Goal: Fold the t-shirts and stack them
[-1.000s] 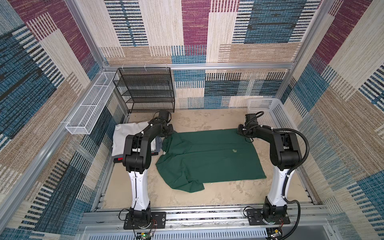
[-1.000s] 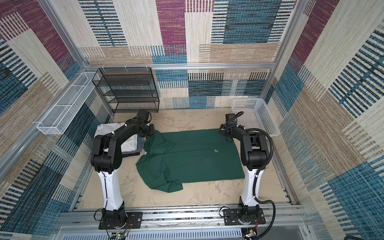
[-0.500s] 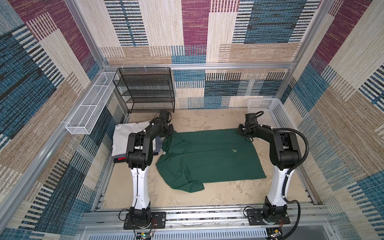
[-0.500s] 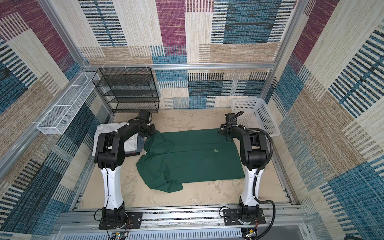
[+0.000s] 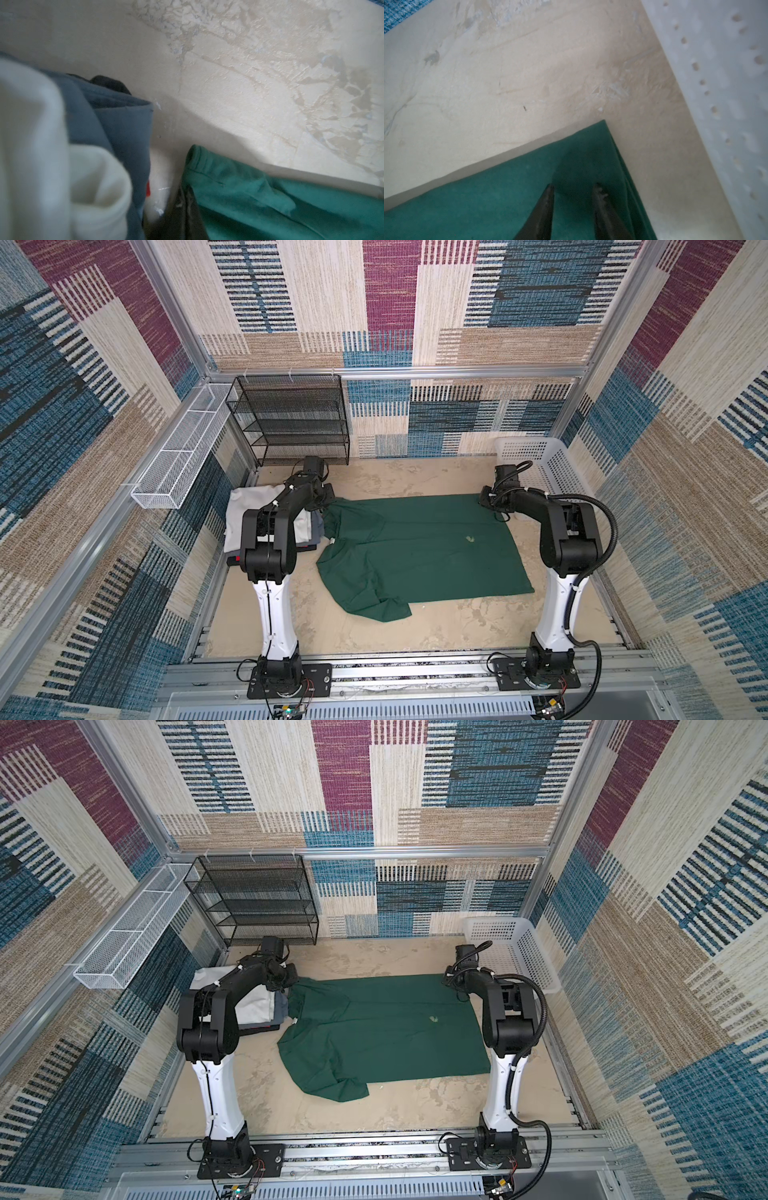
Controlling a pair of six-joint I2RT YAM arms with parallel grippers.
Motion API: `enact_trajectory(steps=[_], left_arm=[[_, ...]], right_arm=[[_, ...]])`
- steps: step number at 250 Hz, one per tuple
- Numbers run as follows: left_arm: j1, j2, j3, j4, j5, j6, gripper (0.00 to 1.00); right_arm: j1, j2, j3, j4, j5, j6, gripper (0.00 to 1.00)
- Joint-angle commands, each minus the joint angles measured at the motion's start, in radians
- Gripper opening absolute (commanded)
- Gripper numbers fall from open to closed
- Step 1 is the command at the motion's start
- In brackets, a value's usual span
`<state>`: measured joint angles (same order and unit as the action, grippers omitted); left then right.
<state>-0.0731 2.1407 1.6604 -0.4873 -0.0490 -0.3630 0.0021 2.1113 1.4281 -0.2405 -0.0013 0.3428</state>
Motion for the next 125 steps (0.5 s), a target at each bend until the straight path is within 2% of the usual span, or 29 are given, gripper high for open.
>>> enact_trajectory(steps=[1,32,47,68,94,125], left_arm=[[0.007,0.005,0.028,-0.023,-0.018,0.007,0.0],[0.007,-0.002,0.035,-0.042,-0.021,0.013,0.0],[0.007,-0.024,0.02,-0.03,0.015,0.013,0.0],[0.004,-0.079,-0.029,0.001,0.074,-0.002,0.3],[-0.008,-0.176,-0.129,0.068,0.109,-0.022,0.56],[-0.029,-0.281,-0.226,0.111,0.152,-0.044,0.65]], right_arm=[[-0.004,0.018,0.021,-0.04,0.006,0.02,0.33],[-0.004,0.02,0.038,-0.043,-0.021,0.018,0.33],[-0.004,0.01,0.038,-0.033,-0.071,0.012,0.36],[-0.004,-0.016,0.027,-0.019,-0.157,0.003,0.52],[-0.004,-0.059,0.011,-0.016,-0.232,0.009,0.71],[-0.004,-0.152,-0.057,0.01,-0.315,0.019,0.94]])
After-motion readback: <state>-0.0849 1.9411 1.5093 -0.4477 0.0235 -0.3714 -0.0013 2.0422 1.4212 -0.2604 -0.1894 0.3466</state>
